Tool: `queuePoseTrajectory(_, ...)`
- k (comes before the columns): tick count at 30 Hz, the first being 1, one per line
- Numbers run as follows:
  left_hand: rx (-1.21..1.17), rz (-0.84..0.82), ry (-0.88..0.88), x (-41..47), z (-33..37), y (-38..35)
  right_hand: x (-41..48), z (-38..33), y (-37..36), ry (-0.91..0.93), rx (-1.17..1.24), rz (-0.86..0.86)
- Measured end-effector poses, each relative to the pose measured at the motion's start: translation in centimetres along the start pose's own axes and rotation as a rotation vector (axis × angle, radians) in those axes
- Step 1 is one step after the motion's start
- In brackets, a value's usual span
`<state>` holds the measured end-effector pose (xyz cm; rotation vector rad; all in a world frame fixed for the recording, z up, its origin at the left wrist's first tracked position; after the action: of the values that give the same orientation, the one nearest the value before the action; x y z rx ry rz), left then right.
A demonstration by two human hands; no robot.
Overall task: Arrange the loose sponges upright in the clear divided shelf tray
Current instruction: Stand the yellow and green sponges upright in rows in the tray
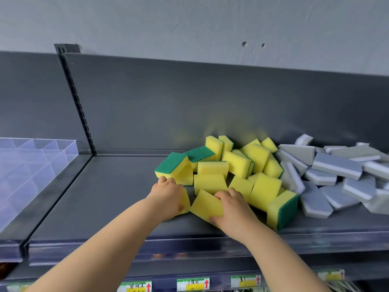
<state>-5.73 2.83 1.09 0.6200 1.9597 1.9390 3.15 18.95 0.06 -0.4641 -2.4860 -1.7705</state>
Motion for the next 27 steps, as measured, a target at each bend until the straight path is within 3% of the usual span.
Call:
queuePoseTrajectory(5, -0.093, 0.165, 0.049, -0.7, 0.1, -0.3, -0.9, 0.2, 0.1, -0.002, 0.055, 0.108)
queuePoseTrajectory(9, -0.207, 0.338, 0.057, -2.3, -0.2, 0.4, -1.4, 0.2, 1.1, -0.145, 0.196, 0.209)
queuePoseTrajectory(13, -0.562, 0.568, 0.229, -4.5, -0.6, 1.7, -1.9, 0.3, 1.7, -0.201, 0.411, 0.332)
queuePoseTrajectory(16, -0.76, 0.641, 0.212, -6.1, -0.7, 2.3, -2.6, 0.0, 1.4, -0.123, 0.515, 0.37)
queuePoseTrajectory(22, -0.648, 0.739, 0.068, -9.2, -3.4, 3.1, -3.7, -2.2, 1.1, -0.044, 0.593, 0.451)
queuePoseTrajectory(27, -0.569, 0.803, 0.063, -13.6, -7.8, 4.3, -4.4, -7.8, 0.8, 0.046, 0.582, 0.466)
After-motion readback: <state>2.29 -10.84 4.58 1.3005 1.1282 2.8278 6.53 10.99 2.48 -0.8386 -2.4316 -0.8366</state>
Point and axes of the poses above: each hand's wrist, its own x-axis towards the middle knuckle, its own y-axis out of the back of the hand, z = x × y, the point moved 1 cm from there along x, towards the middle knuckle, and after that the axes turned 13 degrees about z, right-handed, at the moved point
